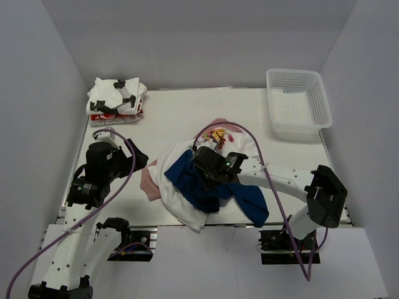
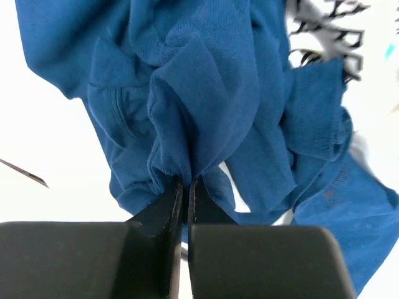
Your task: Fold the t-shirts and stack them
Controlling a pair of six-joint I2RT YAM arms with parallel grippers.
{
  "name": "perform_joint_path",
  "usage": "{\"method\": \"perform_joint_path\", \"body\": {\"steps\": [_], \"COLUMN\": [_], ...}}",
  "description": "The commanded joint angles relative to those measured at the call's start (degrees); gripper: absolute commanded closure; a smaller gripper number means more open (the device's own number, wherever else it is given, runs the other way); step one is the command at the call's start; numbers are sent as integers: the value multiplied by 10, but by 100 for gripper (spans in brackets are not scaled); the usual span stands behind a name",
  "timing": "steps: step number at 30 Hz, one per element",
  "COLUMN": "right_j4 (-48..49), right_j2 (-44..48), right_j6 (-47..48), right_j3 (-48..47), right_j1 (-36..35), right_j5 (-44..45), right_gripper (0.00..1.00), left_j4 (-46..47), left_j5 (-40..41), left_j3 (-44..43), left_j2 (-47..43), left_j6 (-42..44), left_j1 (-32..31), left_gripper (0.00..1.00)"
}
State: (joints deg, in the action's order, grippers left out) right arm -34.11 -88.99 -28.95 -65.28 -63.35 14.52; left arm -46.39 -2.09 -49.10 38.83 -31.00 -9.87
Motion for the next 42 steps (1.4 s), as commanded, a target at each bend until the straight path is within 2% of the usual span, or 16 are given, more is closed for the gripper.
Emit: {"method": "perform_joint_path", "body": {"steps": [1, 3, 6, 10, 12, 18, 19, 20, 27, 29, 31, 37, 39, 40, 41, 42], "right_j4": [-47, -40, -28, 4, 87, 312, 334, 436, 637, 616, 523, 314, 253, 210, 156, 132], "right_j2": [1, 42, 95, 173, 195, 172, 158, 142, 8, -55, -105, -214, -262, -281, -287, -290], "right_j6": [-6, -4, -6, 27, 82, 317, 399, 428, 619, 590, 514, 363, 333, 321, 310, 293], "right_j3": [-30, -29, -49, -124, -168, -283, -293, -307, -383, -428, -475, -495, -513, -550, -562, -569], "right_j1": [-1, 2, 19, 84, 130, 221, 233, 254, 395, 447, 493, 561, 577, 578, 584, 583], "right_j5": [48, 66, 184, 272, 298, 412, 440, 464, 417, 402, 372, 134, 119, 130, 132, 112], "right_gripper": [100, 100, 100, 100, 100, 100, 100, 100, 100, 100, 100, 100, 100, 92, 73, 43], "left_j4": [-4, -4, -4, 3, 15, 21, 27, 27, 27, 27, 27, 27, 22, 22, 22, 22], "left_j5": [7, 7, 7, 1, -17, -24, -29, -34, -23, -23, -23, -29, -29, -29, -29, -29], "left_j3": [5, 5, 5, 10, 10, 10, 10, 10, 5, 5, 5, 5, 5, 5, 5, 5], "left_j2": [-2, -2, 4, 28, 52, 109, 114, 121, 126, 126, 126, 144, 144, 144, 144, 144], "left_j6": [-2, -2, -2, -16, -21, -21, -21, -21, -21, -21, -21, -21, -21, -21, -16, -16], "left_j1": [3, 3, 3, 3, 3, 3, 3, 3, 3, 3, 3, 3, 3, 3, 3, 3], "left_gripper": [0, 0, 0, 0, 0, 0, 0, 0, 0, 0, 0, 0, 0, 0, 0, 0]}}
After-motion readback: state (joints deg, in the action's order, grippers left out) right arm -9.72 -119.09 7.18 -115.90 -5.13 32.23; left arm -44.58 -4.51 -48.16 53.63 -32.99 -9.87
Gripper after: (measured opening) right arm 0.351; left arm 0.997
